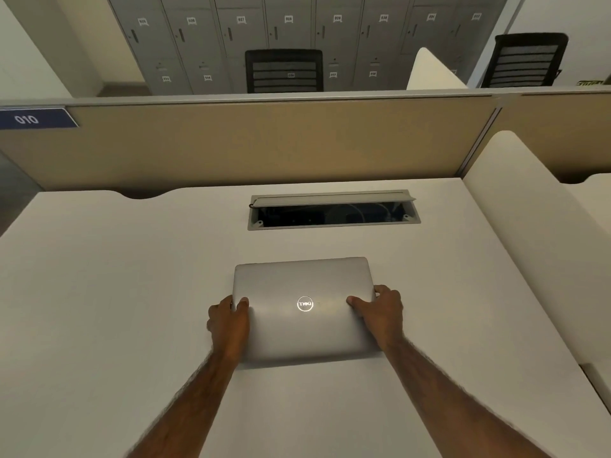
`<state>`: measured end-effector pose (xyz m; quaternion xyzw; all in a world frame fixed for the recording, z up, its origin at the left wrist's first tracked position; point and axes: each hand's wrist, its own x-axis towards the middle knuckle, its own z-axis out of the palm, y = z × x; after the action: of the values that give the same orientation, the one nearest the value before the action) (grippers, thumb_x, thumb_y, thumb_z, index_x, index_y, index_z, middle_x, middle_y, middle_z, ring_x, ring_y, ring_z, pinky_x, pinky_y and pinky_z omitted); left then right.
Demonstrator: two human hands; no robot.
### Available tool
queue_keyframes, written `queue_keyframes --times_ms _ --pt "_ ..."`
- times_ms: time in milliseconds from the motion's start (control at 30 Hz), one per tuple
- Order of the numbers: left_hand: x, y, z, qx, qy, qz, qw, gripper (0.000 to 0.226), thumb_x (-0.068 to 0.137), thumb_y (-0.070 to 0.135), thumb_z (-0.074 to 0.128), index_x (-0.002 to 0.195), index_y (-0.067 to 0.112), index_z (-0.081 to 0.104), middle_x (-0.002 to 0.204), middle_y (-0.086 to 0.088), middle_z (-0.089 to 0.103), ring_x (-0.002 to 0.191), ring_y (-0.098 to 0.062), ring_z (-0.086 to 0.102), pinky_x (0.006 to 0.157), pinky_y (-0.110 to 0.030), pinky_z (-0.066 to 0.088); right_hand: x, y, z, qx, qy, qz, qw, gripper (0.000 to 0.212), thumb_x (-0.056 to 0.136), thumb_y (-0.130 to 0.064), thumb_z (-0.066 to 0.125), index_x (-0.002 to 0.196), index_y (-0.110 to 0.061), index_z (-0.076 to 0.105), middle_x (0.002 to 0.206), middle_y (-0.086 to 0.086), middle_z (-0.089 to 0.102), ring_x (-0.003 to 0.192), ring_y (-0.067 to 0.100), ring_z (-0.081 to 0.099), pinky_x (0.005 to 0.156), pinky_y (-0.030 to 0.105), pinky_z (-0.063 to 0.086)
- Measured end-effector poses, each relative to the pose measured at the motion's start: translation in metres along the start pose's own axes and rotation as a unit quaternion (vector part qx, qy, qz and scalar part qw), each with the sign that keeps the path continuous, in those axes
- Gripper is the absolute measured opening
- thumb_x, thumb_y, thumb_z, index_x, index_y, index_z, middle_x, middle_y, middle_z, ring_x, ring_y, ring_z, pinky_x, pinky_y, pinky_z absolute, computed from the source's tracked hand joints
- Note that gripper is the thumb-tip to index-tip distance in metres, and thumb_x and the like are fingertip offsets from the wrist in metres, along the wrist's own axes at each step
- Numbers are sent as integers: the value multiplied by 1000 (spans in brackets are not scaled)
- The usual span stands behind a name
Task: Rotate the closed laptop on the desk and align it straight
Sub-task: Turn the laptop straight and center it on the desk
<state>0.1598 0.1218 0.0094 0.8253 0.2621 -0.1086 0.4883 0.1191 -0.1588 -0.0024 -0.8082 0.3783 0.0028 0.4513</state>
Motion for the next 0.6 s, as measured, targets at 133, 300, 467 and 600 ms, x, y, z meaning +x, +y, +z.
queue_keyframes --times_ms 133,300,467,600 --pt "2 -1 -1 6 -8 4 1000 47 99 37 51 135 8 64 140 -18 60 132 -42 53 114 -57 44 1 3 2 9 -4 5 1000 72 67 -42 85 126 -6 65 121 15 62 117 37 61 98 49 55" --pt "2 -5 -1 11 -19 8 1000 50 101 38 50 140 9 60 143 -17 59 135 -41 52 116 -57 42 3 6 3 9 -6 4 1000 72 70 -40 85 130 -7 63 125 15 62 116 36 63 99 49 55" --pt "6 -4 -1 16 -28 10 999 49 100 38 52 139 9 61 141 -18 59 134 -42 52 115 -57 43 5 8 4 8 -8 0 1000 70 71 -40 83 129 -7 65 124 15 64 116 36 64 100 50 55" --pt "8 0 -1 30 -31 16 999 53 100 38 53 143 8 57 145 -18 55 136 -41 51 116 -58 43 7 11 3 16 -12 -3 1000 68 71 -38 84 128 -6 66 123 16 66 114 37 65 99 49 55"
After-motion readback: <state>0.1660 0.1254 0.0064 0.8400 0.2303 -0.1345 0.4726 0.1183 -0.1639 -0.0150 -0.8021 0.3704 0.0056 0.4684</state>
